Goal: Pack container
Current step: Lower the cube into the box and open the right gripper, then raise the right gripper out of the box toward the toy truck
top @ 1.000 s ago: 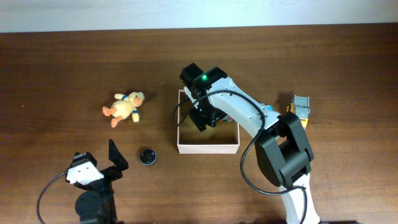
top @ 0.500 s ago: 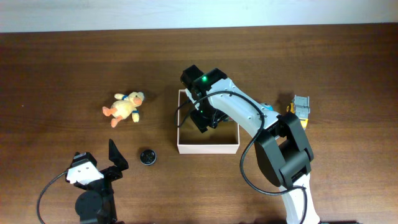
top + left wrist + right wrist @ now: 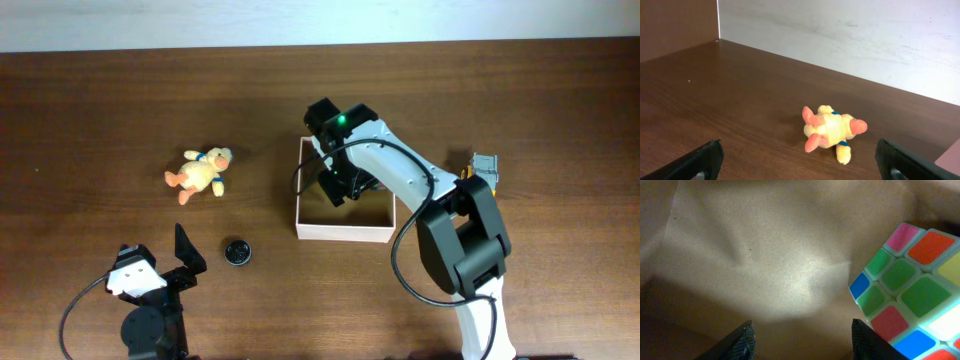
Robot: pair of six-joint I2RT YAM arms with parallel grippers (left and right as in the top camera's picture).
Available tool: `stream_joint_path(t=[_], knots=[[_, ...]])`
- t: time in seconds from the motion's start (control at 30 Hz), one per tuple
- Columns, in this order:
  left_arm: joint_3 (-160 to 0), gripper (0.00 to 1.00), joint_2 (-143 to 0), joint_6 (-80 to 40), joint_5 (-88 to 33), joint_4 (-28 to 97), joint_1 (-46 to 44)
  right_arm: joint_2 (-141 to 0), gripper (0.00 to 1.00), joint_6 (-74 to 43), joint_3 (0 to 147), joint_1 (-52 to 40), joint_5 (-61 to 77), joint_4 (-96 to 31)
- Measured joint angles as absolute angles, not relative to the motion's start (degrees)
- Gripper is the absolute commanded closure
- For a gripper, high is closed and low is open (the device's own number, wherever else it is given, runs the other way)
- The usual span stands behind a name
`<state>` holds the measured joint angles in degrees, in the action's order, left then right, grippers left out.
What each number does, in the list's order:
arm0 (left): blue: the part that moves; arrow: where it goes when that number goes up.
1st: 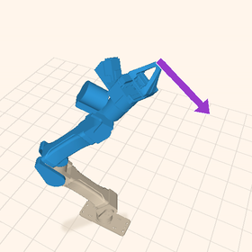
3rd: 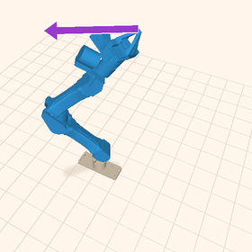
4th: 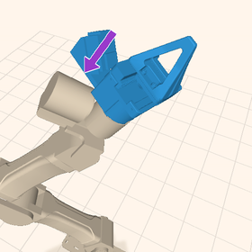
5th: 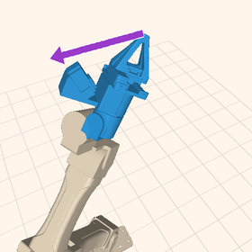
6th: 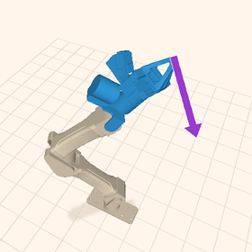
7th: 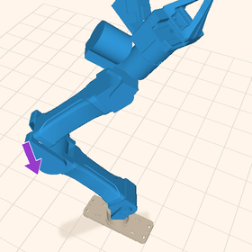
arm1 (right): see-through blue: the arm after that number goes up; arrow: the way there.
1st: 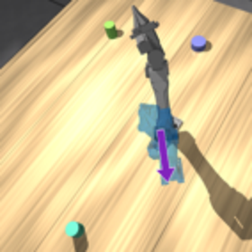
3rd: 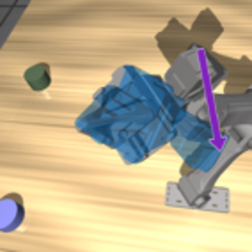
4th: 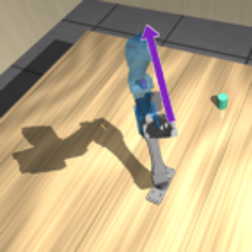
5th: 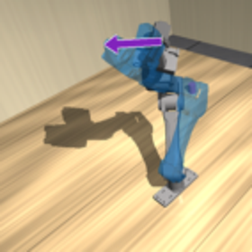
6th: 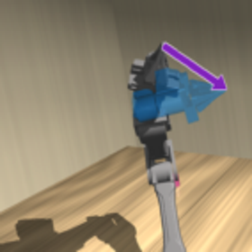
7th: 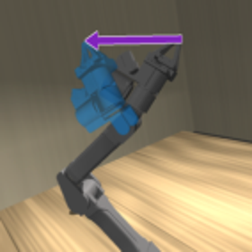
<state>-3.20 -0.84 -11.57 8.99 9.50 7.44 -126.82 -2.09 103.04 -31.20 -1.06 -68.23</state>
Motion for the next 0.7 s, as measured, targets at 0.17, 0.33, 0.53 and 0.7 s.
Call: stream_joint_path(t=[0.17, 0.33, 0.53, 0.7], knots=[[-3.2, 0.01, -0.8, -11.6, 9.0, 9.5, 7.4, -126.8, 0.43, -1.0, 103.0, -31.2, -1.1, -67.4], [-3.2, 0.01, -0.8, -11.6, 9.0, 9.5, 7.4, -126.8, 0.42, 0.5, 103.0, -31.2, -0.4, -65.8], [-3.2, 0.01, -0.8, -11.6, 9.0, 9.5, 7.4, -126.8, 0.42, 1.0, 103.7, -31.2, 0.6, -65.1], [-3.2, 0.01, -0.8, -11.6, 9.0, 9.5, 7.4, -126.8, 0.42, 1.6, 107.8, -31.2, 1.0, -66.5]])
